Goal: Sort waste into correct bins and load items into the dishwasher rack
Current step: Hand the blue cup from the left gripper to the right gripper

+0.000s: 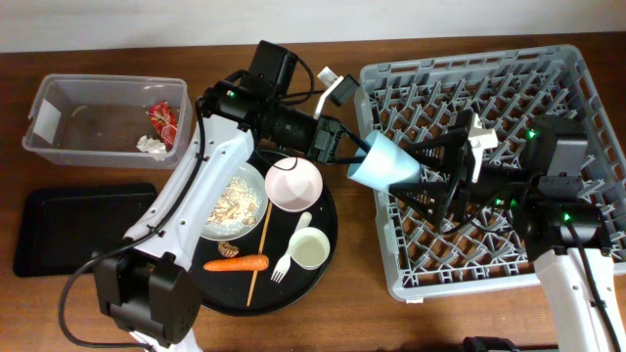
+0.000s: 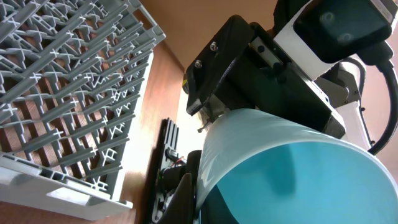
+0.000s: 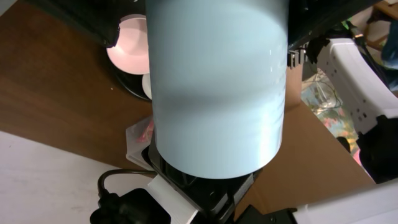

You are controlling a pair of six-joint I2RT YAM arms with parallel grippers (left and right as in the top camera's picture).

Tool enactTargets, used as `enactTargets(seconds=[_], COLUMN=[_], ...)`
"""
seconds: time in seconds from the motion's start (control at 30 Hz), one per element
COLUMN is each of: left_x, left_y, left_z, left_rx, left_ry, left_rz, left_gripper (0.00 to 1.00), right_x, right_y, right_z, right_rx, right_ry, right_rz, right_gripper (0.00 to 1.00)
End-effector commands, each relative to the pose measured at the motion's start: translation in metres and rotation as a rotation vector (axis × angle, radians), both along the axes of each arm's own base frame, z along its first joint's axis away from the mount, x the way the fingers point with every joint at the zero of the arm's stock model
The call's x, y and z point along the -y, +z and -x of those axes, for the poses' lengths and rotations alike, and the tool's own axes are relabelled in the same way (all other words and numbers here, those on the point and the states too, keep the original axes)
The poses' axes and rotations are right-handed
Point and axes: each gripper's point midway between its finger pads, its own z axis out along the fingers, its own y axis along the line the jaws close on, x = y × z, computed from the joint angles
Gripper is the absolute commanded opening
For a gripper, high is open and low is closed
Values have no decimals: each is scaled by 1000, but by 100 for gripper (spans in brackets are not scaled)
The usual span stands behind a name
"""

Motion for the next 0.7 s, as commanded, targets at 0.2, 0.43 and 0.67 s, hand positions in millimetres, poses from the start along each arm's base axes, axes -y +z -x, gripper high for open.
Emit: enactTargets(seconds=[0.2, 0.43, 0.67], left_x=[5, 7, 13], left_y=[16, 19, 18], left_z=[-1, -5, 1], left_rx=[6, 2, 6], left_ry=[-9, 0, -16], left_rz=[44, 49, 43], left_gripper=[0, 0, 0], right_x=[0, 0, 0], right_y=[6, 6, 10], right_z=[1, 1, -2], right_rx=[11, 13, 54], right_ry=[10, 12, 13], right_rz=[-9, -10, -7], right_gripper=[90, 90, 89])
